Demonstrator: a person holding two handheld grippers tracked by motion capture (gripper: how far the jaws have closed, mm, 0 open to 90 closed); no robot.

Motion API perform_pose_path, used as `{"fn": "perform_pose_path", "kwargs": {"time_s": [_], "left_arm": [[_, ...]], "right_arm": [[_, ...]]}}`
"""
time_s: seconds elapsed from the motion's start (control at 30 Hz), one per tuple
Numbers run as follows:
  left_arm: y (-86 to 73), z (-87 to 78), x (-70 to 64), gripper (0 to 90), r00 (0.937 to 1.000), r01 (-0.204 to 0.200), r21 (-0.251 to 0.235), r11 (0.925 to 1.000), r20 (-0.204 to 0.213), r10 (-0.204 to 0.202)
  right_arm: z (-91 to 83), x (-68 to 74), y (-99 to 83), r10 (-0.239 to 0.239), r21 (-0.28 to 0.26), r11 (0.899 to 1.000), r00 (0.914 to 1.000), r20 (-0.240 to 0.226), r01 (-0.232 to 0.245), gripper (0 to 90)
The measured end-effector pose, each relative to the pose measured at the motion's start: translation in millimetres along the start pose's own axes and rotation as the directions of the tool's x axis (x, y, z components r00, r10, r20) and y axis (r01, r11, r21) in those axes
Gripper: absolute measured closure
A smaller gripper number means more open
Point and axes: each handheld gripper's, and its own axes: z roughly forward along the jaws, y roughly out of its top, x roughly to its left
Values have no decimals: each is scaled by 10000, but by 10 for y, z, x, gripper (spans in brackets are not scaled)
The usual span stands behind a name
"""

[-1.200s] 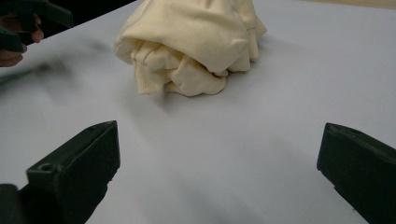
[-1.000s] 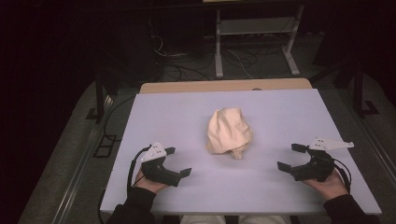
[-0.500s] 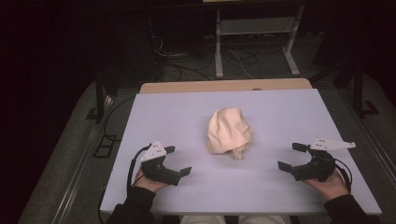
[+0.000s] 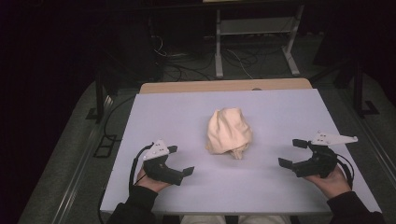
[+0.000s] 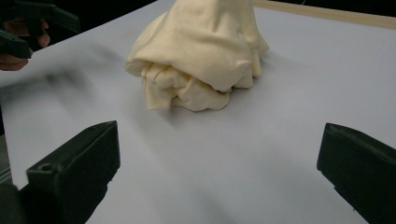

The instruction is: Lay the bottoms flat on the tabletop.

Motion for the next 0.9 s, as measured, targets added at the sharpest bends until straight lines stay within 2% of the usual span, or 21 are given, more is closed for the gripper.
{"fn": "perform_pose_path", "kwargs": {"time_s": [0.3,0.57,0.9], "left_arm": [[117,40,59,0,10000,-55,-111,9999,14,56],[241,89,114,0,9999,-123,-76,9999,33,123],[260,124,149,0,9999,-108,-196,9998,46,109]], "right_arm": [[-4,-34,113,-44,42,10000,9999,-127,44,0],[43,-58,297,-228,118,9997,9993,-312,232,0],[90,-49,455,-476,269,9985,9984,-305,484,0]]}}
